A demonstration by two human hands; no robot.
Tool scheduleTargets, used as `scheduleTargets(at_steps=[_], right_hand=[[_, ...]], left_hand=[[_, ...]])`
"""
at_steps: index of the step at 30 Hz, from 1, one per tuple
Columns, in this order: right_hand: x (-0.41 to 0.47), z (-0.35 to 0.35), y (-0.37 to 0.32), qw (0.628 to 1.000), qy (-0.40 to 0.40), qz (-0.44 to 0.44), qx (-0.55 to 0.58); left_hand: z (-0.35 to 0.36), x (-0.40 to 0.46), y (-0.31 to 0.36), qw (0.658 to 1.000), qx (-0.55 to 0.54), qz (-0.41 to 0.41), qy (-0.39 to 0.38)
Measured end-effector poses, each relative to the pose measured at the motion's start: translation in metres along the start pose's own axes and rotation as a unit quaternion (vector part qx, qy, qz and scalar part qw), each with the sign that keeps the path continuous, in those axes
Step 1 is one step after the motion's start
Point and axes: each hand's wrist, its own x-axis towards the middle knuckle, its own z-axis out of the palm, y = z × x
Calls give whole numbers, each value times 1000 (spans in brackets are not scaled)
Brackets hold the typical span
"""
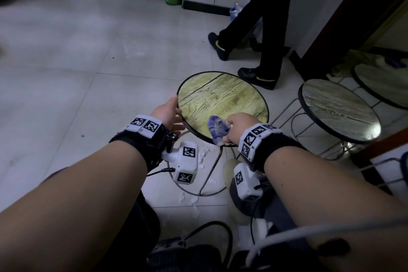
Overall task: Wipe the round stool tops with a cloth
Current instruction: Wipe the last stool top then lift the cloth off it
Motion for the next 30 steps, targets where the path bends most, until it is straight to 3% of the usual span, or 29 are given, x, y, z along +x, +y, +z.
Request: scheduleTargets(at_steps=[30], right_hand=[[19,-4,27,998,16,53,4]], left_hand=[[-7,24,-2,1000,11,-6,6]])
